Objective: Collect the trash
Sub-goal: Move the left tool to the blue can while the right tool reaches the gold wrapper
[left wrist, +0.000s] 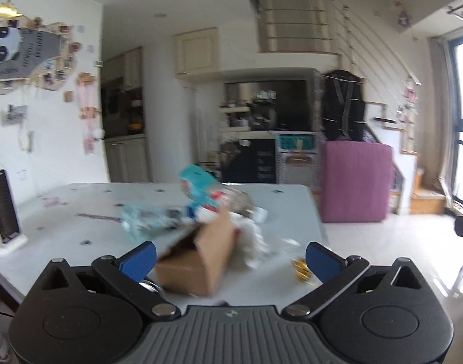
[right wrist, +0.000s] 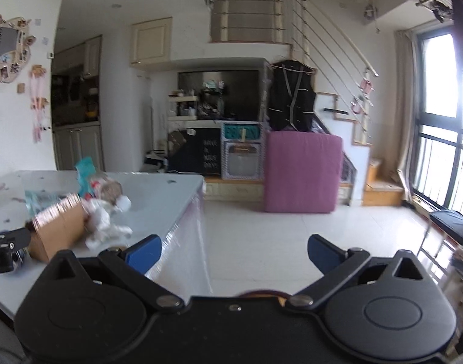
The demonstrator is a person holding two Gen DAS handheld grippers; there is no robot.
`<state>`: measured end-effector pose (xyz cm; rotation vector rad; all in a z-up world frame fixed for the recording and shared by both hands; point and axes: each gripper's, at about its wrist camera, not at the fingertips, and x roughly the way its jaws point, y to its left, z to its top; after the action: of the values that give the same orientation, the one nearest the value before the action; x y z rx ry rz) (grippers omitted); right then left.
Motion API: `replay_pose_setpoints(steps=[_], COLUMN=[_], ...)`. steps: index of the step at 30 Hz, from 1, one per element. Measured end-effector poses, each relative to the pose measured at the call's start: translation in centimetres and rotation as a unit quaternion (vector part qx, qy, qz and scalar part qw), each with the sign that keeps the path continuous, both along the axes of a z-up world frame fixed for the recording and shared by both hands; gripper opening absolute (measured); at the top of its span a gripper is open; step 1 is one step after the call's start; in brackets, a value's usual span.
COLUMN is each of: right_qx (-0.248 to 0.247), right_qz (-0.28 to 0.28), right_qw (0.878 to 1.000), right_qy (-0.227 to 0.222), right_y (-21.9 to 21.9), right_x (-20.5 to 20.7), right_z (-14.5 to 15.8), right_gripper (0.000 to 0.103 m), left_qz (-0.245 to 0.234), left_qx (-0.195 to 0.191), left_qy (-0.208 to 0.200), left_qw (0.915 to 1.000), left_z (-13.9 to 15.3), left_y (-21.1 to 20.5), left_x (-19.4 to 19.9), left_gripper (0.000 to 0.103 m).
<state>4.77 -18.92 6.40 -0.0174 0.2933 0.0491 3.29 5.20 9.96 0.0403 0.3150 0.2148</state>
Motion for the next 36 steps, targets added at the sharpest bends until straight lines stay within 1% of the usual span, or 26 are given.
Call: replay_pose_setpoints(steps=[4,7,9,12,15,19,21,23,25,27,28,29,30,31,33,35,36], right_qx=[-0.004,-0.006,0.005,0.034,0.05,0.064,0.067,0.047,0.023,0.014,0.019,0.029,0.043,0.057,0.076,0.074,0.07], right_qz=[0.026,0.044,0.058,0.074,0.078,0.088,0.1,0.103,0.105,0.107,0.11,0.124,0.144,0.164,0.183,0.186,0.187], right_qw=[1.0,0.999,0.998,0.997,0.996,0.994,0.993,0.994,0.994,0.994,0.994,0.992,0.988,0.985,0.98,0.979,0.979], right_qy=[-0.01,-0.021,-0.021,-0.013,-0.013,-0.007,-0.006,-0.005,-0.004,-0.009,-0.016,-0.022,-0.019,-0.006,0.014,0.029,0.032], right_y=[2.2,3.9,4.8,6.2,7.5,8.7,9.0,9.4,9.8,9.9,9.8,9.5,9.1,8.8,8.1,8.0,8.1], right_x=[2.5,4.2,5.6,7.8,9.1,10.1,10.2,10.5,10.6,10.8,10.9,11.0,11.2,11.5,12.0,12.3,12.4], right_z=[1.4,2.4,3.0,3.6,3.6,2.1,0.7,-0.5,-1.5,-2.3,-2.7,-3.1,-3.5,-3.9,-4.5,-5.1,-5.4], right_gripper=[0.103,0.103,0.103,0.103,0.103,0.103,0.103,0.103,0.103,0.103,0.103,0.103,0.103,0.103,0.103,0.103,0.103], left_qz=[0.042,0.072,0.091,0.118,0.135,0.156,0.149,0.138,0.137,0.141,0.143,0.146,0.148,0.152,0.161,0.168,0.171], left_qx=[0.008,0.007,0.008,0.011,-0.012,-0.043,-0.059,-0.089,-0.131,-0.17,-0.191,-0.207,-0.222,-0.241,-0.279,-0.315,-0.326], left_qy=[-0.012,-0.012,-0.011,-0.001,0.016,0.053,0.076,0.104,0.125,0.137,0.14,0.142,0.145,0.151,0.161,0.164,0.165], left_qw=[0.999,0.9973,0.9957,0.9929,0.9907,0.9854,0.9841,0.981,0.9738,0.9656,0.9609,0.9569,0.9526,0.9465,0.9329,0.9197,0.9151], left_z=[1.2,1.8,2.1,2.1,1.9,0.8,0.0,-1.0,-1.9,-2.8,-3.2,-3.6,-3.9,-4.4,-5.3,-6.0,-6.3], left_y=[2.8,4.9,6.4,8.7,10.9,14.3,15.6,16.9,18.2,19.1,19.5,19.8,20.1,20.3,20.9,21.4,21.6], left_x=[1.2,2.0,2.5,3.3,3.9,4.7,5.0,5.5,5.6,5.5,5.5,5.5,5.6,5.7,6.0,6.3,6.4], left_gripper=[0.103,0.103,0.103,0.103,0.103,0.103,0.103,0.103,0.103,0.103,0.103,0.103,0.103,0.103,0.103,0.103,0.103])
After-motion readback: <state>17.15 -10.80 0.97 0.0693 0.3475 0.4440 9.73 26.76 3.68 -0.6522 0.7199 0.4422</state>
